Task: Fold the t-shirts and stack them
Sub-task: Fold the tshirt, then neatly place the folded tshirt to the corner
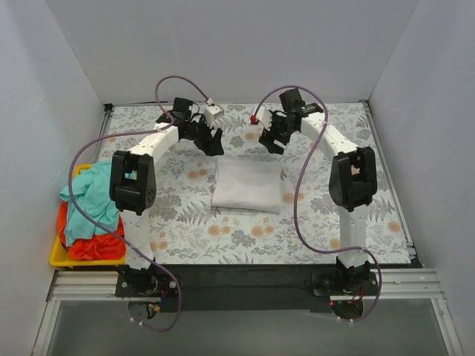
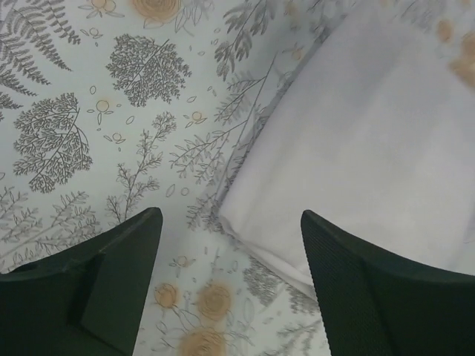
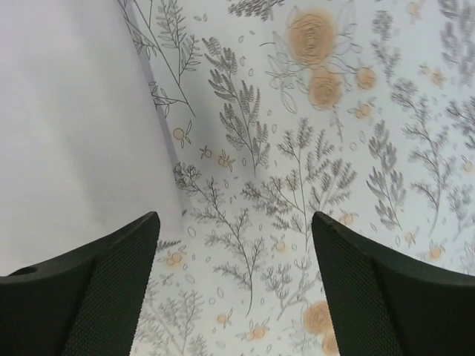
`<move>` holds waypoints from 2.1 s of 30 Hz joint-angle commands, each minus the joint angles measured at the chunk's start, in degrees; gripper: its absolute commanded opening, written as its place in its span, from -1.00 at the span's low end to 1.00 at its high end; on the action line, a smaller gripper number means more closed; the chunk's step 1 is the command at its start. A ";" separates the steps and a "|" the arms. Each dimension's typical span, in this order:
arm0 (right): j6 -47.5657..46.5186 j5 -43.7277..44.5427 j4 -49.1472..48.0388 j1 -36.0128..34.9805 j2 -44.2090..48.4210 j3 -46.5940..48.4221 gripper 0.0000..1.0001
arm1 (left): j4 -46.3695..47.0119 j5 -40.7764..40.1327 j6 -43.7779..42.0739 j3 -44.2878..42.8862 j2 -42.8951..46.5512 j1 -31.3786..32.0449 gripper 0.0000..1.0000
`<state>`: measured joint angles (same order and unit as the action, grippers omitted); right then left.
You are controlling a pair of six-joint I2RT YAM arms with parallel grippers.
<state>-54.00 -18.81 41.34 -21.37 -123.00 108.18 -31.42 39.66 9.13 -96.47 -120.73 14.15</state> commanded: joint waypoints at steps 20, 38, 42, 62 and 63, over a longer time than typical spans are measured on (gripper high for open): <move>66.48 -41.76 -24.64 0.01 18.77 -45.42 0.97 | 29.14 23.80 66.74 42.15 18.09 9.14 0.76; 59.81 -32.99 -15.77 3.79 28.22 -39.46 0.97 | 11.75 1.80 51.90 36.45 28.75 2.18 0.79; 55.43 -19.63 -14.80 4.05 35.54 -39.97 0.97 | 5.68 -27.22 47.04 32.31 34.06 13.59 0.80; 52.68 -13.97 -13.04 16.88 43.64 -46.39 0.97 | -1.89 -53.45 38.96 12.62 -0.20 22.35 0.83; 52.77 -14.32 -13.04 17.67 43.37 -46.39 0.97 | -2.07 -53.28 37.91 11.66 -1.25 20.76 0.83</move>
<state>-0.38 -31.55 28.58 -5.37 -81.06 62.04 -29.61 -8.27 51.62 -84.23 -117.78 40.38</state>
